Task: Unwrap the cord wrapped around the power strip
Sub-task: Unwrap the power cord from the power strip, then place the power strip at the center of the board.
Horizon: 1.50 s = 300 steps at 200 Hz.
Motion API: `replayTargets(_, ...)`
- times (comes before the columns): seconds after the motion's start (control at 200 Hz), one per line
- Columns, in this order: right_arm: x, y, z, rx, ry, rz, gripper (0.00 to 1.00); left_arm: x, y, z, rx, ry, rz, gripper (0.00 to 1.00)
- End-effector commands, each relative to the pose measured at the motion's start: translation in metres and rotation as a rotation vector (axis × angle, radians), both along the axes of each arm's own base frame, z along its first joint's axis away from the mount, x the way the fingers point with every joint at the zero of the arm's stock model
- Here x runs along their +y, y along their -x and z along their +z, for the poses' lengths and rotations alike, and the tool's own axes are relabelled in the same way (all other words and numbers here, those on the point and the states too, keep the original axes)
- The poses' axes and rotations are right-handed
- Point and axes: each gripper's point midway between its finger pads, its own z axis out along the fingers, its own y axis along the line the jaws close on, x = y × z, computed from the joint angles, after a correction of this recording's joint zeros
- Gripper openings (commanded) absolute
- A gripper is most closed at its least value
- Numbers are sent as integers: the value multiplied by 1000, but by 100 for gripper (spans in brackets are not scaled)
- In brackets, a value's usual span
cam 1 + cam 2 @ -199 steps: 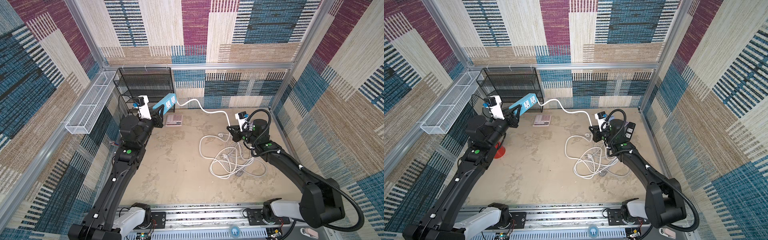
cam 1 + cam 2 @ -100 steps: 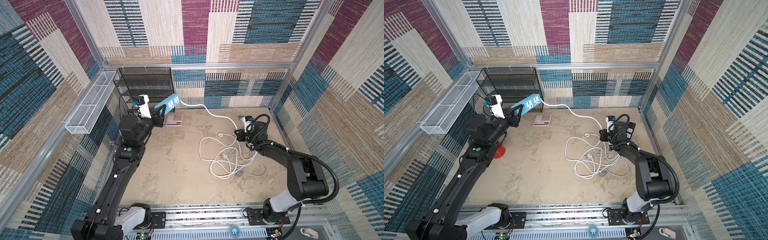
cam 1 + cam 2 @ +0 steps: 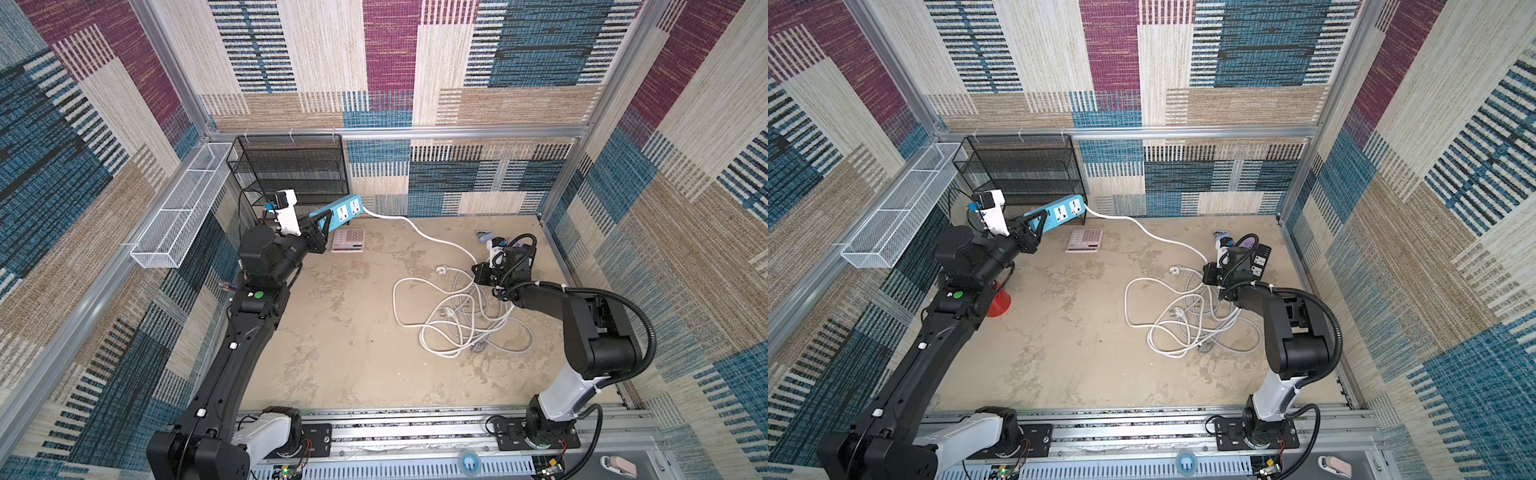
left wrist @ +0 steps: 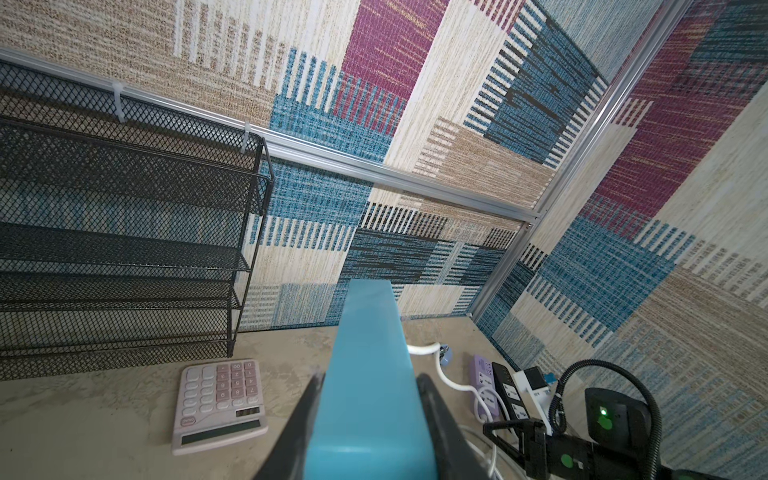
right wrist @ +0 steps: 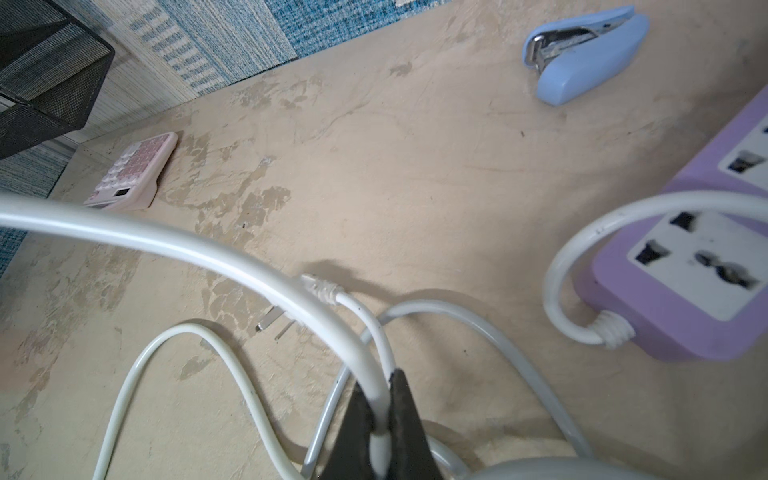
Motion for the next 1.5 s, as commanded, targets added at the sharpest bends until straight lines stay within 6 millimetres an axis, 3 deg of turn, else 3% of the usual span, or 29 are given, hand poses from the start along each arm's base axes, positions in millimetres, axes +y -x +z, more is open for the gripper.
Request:
replayTargets(0.0, -6, -1, 7, -16, 6, -25, 0, 7, -1, 30, -111, 37, 32, 0)
replayTargets(0.065, 3, 1, 17, -46, -2, 28, 2, 3, -3, 29, -103, 38, 10, 0)
replayTargets(0.376, 29, 13, 70, -179, -14, 160, 72, -13, -11, 24, -65, 39, -82, 0)
replayTargets(0.421, 30, 14, 78, -201, -9, 167, 89, -14, -12, 23, -59, 38, -88, 0)
replayTargets(0.481, 33, 16, 91, -231, -1, 177, 99, -15, -12, 23, -57, 37, -98, 0)
replayTargets(0.636, 39, 23, 134, -339, 32, 210, 98, -19, -15, 20, -40, 34, -117, 0)
replayTargets(0.791, 55, 38, 198, -511, 86, 269, 98, -25, -20, 16, -10, 40, -154, 0)
replayTargets(0.942, 90, 65, 261, -716, 104, 420, 98, -38, -26, 9, 39, 40, -219, 0)
replayTargets(1.047, 119, 83, 293, -848, 133, 548, 98, -49, -28, 2, 76, 28, -253, 0)
replayTargets(1.262, 175, 93, 317, -1009, 269, 749, 98, -75, -27, -5, 124, -8, -325, 0)
replayTargets(1.497, 209, 87, 329, -1096, 392, 871, 98, -98, -16, -9, 159, -63, -424, 0)
